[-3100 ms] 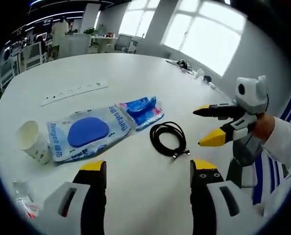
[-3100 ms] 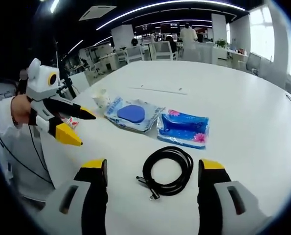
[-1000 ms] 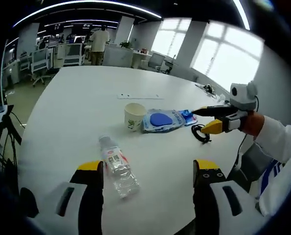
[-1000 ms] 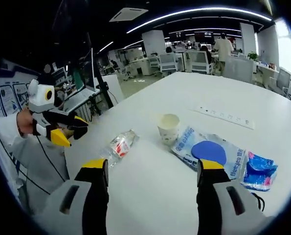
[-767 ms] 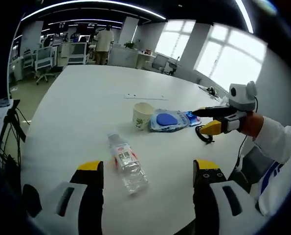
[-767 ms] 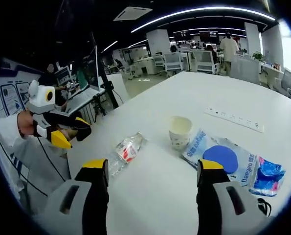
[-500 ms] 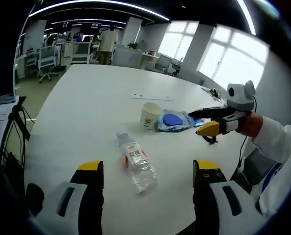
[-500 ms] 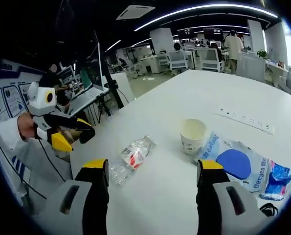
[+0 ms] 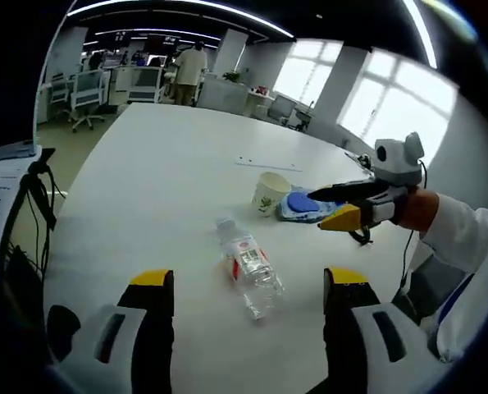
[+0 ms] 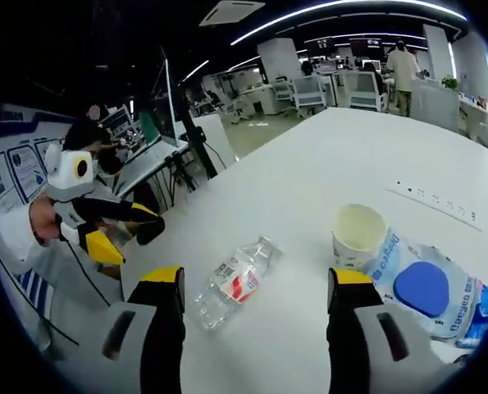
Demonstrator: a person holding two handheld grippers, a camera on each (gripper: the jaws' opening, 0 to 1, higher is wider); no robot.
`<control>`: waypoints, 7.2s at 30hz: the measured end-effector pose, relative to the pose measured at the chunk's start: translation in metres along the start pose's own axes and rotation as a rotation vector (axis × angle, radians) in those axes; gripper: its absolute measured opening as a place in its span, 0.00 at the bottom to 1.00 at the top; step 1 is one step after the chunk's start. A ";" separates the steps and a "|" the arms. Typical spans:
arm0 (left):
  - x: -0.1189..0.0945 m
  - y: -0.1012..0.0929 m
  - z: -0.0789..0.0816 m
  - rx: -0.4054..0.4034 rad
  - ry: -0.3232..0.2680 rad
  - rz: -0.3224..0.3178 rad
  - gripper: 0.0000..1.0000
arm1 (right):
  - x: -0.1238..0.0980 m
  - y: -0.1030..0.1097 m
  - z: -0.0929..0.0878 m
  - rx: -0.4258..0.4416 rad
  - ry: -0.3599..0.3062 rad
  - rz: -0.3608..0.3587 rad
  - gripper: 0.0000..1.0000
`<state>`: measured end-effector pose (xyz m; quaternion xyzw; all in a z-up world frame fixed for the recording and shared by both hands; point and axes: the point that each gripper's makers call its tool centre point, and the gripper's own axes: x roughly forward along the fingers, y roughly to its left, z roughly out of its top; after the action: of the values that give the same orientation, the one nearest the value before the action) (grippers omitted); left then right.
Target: Arrange the tabletop items into an orderly group along one side of the table until the central work area is clear of visible clutter.
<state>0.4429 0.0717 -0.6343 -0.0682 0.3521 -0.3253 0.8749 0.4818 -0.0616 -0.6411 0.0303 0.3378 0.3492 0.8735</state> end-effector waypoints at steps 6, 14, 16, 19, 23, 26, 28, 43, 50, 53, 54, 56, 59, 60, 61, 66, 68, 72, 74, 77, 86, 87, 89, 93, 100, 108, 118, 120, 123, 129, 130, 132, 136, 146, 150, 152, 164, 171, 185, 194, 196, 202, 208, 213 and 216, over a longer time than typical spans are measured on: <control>0.003 0.011 -0.004 -0.016 0.000 0.001 0.75 | 0.023 0.004 0.000 0.012 0.029 0.011 0.66; 0.007 0.023 -0.010 -0.051 -0.005 -0.003 0.76 | 0.051 0.001 0.003 0.056 0.067 -0.007 0.60; 0.007 0.024 -0.010 -0.059 -0.007 -0.003 0.75 | 0.056 0.000 0.004 0.065 0.069 -0.015 0.59; 0.009 0.028 -0.010 -0.064 -0.013 -0.005 0.76 | 0.068 -0.005 0.005 0.091 0.090 -0.043 0.55; 0.011 0.031 -0.011 -0.075 -0.023 -0.012 0.76 | 0.081 -0.011 0.004 0.128 0.123 -0.089 0.51; 0.014 0.033 -0.011 -0.084 -0.033 -0.018 0.76 | 0.090 -0.016 0.003 0.154 0.143 -0.128 0.48; 0.016 0.035 -0.013 -0.088 -0.034 -0.021 0.76 | 0.096 -0.018 0.001 0.171 0.163 -0.156 0.46; 0.025 0.037 -0.024 -0.157 -0.081 -0.062 0.75 | 0.130 -0.026 -0.018 0.235 0.298 -0.265 0.29; 0.028 0.033 -0.026 -0.180 -0.101 -0.083 0.74 | 0.134 -0.032 -0.023 0.247 0.331 -0.309 0.29; 0.030 0.031 -0.026 -0.187 -0.112 -0.094 0.74 | 0.135 -0.032 -0.023 0.259 0.334 -0.320 0.29; 0.031 0.031 -0.027 -0.189 -0.115 -0.096 0.74 | 0.136 -0.033 -0.023 0.259 0.340 -0.325 0.29; 0.032 0.030 -0.028 -0.193 -0.115 -0.100 0.74 | 0.138 -0.033 -0.026 0.259 0.356 -0.326 0.28; 0.033 0.031 -0.028 -0.199 -0.121 -0.104 0.74 | 0.142 -0.033 -0.027 0.259 0.365 -0.331 0.27; 0.033 0.032 -0.028 -0.201 -0.123 -0.103 0.74 | 0.144 -0.033 -0.026 0.259 0.367 -0.332 0.26; 0.033 0.033 -0.028 -0.203 -0.126 -0.103 0.73 | 0.145 -0.034 -0.026 0.256 0.369 -0.338 0.25; 0.033 0.039 -0.029 -0.213 -0.129 -0.102 0.73 | 0.148 -0.031 -0.023 0.248 0.384 -0.344 0.21; 0.034 0.040 -0.030 -0.217 -0.128 -0.100 0.73 | 0.149 -0.029 -0.023 0.239 0.384 -0.342 0.20; 0.035 0.039 -0.031 -0.219 -0.127 -0.104 0.73 | 0.150 -0.021 -0.025 0.213 0.390 -0.318 0.20; 0.036 0.037 -0.031 -0.217 -0.127 -0.109 0.73 | 0.149 -0.018 -0.025 0.188 0.390 -0.301 0.19; 0.037 0.036 -0.031 -0.213 -0.122 -0.116 0.73 | 0.147 -0.009 -0.021 0.139 0.375 -0.258 0.19; 0.041 0.028 -0.034 -0.201 -0.110 -0.155 0.73 | 0.137 0.015 -0.008 0.032 0.328 -0.123 0.19; 0.042 0.025 -0.035 -0.192 -0.102 -0.167 0.73 | 0.134 0.019 -0.005 0.007 0.312 -0.094 0.19; 0.043 0.021 -0.034 -0.190 -0.103 -0.185 0.73 | 0.127 0.024 -0.002 0.006 0.290 -0.070 0.19; 0.044 0.010 -0.031 -0.169 -0.106 -0.232 0.73 | 0.113 0.039 0.007 -0.061 0.234 0.019 0.19; 0.050 -0.014 -0.030 -0.088 -0.078 -0.330 0.72 | 0.087 0.051 0.011 -0.111 0.172 0.111 0.19; 0.053 -0.037 -0.028 -0.025 -0.065 -0.448 0.72 | 0.059 0.061 0.015 -0.147 0.087 0.229 0.19; 0.062 -0.061 -0.034 0.074 -0.018 -0.602 0.69 | 0.026 0.068 0.014 -0.190 0.019 0.356 0.19; 0.064 -0.069 -0.037 0.099 -0.008 -0.635 0.69 | 0.021 0.064 0.013 -0.187 0.004 0.374 0.19; 0.071 -0.075 -0.042 0.159 0.014 -0.664 0.65 | 0.014 0.063 0.013 -0.176 -0.012 0.394 0.18; 0.085 -0.089 -0.045 0.239 0.011 -0.716 0.60 | -0.003 0.062 0.011 -0.184 -0.034 0.436 0.18; 0.085 -0.093 -0.046 0.250 0.017 -0.735 0.61 | -0.005 0.063 0.010 -0.192 -0.033 0.442 0.18; 0.087 -0.099 -0.047 0.281 0.019 -0.760 0.61 | -0.009 0.062 0.009 -0.198 -0.034 0.451 0.18; 0.098 -0.102 -0.060 0.341 0.077 -0.774 0.55 | -0.013 0.063 0.007 -0.208 -0.045 0.478 0.18; 0.106 -0.111 -0.063 0.418 0.090 -0.818 0.42 | -0.021 0.057 0.006 -0.198 -0.065 0.496 0.18; 0.107 -0.110 -0.062 0.421 0.092 -0.804 0.41 | -0.020 0.060 0.007 -0.205 -0.067 0.503 0.18; 0.107 -0.108 -0.061 0.432 0.091 -0.792 0.41 | -0.019 0.061 0.008 -0.208 -0.067 0.510 0.18; 0.103 -0.085 -0.026 0.454 0.032 -0.678 0.40 | -0.014 0.068 0.042 -0.291 -0.115 0.537 0.18; 0.103 -0.073 0.003 0.516 0.003 -0.629 0.40 | -0.016 0.067 0.066 -0.358 -0.150 0.538 0.19; 0.129 -0.049 0.048 0.550 -0.055 -0.555 0.40 | 0.001 0.044 0.101 -0.497 -0.159 0.500 0.19; 0.152 -0.037 0.064 0.574 -0.061 -0.536 0.40 | 0.012 0.021 0.111 -0.547 -0.167 0.457 0.19; 0.158 -0.034 0.067 0.577 -0.064 -0.532 0.40 | 0.015 0.015 0.113 -0.556 -0.170 0.449 0.19; 0.174 -0.024 0.071 0.578 -0.060 -0.515 0.40 | 0.028 -0.002 0.115 -0.588 -0.161 0.423 0.19; 0.189 -0.016 0.073 0.571 -0.063 -0.503 0.40 | 0.038 -0.015 0.115 -0.612 -0.149 0.410 0.19; 0.199 -0.010 0.074 0.571 -0.068 -0.492 0.40 | 0.044 -0.023 0.114 -0.628 -0.141 0.400 0.19; 0.203 -0.009 0.075 0.571 -0.074 -0.490 0.40 | 0.046 -0.026 0.113 -0.642 -0.141 0.398 0.19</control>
<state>0.5972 -0.0688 -0.6919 0.0846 0.1887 -0.6074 0.7670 0.5909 -0.0316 -0.5877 -0.1558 0.1378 0.5972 0.7747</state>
